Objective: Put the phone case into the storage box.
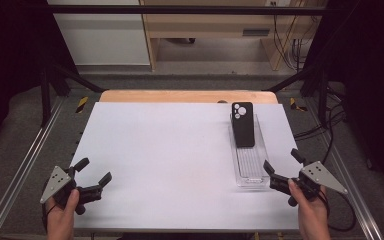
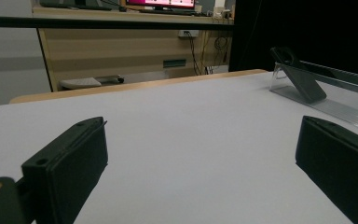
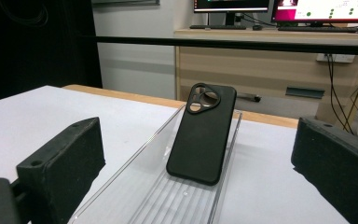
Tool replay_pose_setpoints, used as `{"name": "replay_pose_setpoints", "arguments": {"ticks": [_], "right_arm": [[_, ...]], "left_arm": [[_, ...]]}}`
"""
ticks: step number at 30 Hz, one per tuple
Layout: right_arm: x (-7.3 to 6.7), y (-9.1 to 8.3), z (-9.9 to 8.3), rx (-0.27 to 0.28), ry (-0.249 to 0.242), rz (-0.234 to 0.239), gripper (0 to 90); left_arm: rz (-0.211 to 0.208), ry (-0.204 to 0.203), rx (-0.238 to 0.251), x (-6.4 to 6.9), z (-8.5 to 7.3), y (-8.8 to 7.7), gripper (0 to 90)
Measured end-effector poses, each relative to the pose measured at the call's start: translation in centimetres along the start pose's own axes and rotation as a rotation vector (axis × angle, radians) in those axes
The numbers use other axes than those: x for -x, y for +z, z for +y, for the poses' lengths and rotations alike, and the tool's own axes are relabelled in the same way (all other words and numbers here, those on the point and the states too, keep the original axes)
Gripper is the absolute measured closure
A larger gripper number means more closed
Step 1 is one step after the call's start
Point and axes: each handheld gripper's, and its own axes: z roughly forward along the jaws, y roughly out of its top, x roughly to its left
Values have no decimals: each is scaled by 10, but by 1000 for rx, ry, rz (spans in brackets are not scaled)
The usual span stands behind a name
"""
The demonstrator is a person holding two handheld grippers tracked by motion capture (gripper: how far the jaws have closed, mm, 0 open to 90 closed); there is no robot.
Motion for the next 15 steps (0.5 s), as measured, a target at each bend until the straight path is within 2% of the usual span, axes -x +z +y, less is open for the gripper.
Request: {"name": "replay_pose_setpoints", "arguments": {"ticks": [6,15], "right_arm": [[-4,5,-8,-1,19,27,27],[-16,14,-17,5,-14,81,28]], "left_arm": [[3,3,-2,0,0,-1,24],[-14,0,-2,2,-1,2,24]]}}
